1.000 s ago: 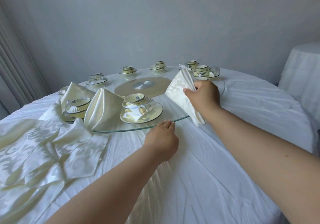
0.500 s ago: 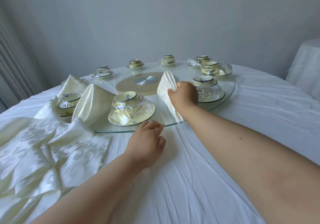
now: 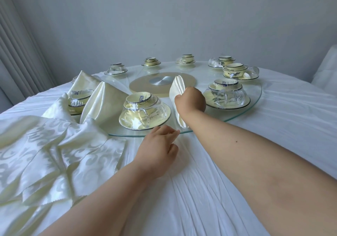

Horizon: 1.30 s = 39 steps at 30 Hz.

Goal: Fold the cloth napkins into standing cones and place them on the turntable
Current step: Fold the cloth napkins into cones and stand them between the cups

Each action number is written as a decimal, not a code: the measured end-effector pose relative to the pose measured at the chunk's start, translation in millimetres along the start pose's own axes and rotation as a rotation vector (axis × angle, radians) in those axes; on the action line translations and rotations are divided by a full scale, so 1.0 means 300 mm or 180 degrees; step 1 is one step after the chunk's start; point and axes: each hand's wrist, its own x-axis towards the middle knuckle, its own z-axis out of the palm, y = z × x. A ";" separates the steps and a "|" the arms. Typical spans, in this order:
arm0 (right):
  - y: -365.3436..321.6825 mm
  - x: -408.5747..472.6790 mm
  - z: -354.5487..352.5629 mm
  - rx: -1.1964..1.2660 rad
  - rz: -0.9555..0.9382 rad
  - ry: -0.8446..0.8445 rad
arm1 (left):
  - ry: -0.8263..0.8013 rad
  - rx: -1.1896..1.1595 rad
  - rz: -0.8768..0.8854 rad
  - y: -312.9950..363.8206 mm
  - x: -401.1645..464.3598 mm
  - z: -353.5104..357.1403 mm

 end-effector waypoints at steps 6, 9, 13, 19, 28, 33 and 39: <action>0.020 -0.010 -0.013 -0.0261 -0.0295 0.0033 | 0.0106 0.0005 -0.0030 0.010 -0.004 0.003; 0.036 -0.014 -0.023 -0.0348 -0.0533 -0.0025 | 0.0161 -0.0034 -0.0098 0.021 -0.003 -0.004; 0.053 -0.009 -0.036 -0.0493 -0.0848 -0.0058 | 0.0126 -0.0097 -0.0204 0.033 0.001 -0.012; 0.062 -0.014 -0.053 -0.0524 -0.0972 -0.0132 | 0.0112 -0.0055 -0.0289 0.041 0.017 -0.015; 0.186 -0.087 -0.100 0.0234 -0.1246 -0.0208 | 0.0463 0.0097 -0.0832 0.125 0.107 -0.033; 0.211 -0.119 -0.082 0.0442 -0.1353 -0.0391 | 0.0330 0.0174 -0.1160 0.142 0.164 -0.004; 0.203 -0.099 -0.076 0.0550 -0.1152 -0.0589 | 0.0252 -0.0031 -0.1419 0.143 0.205 0.013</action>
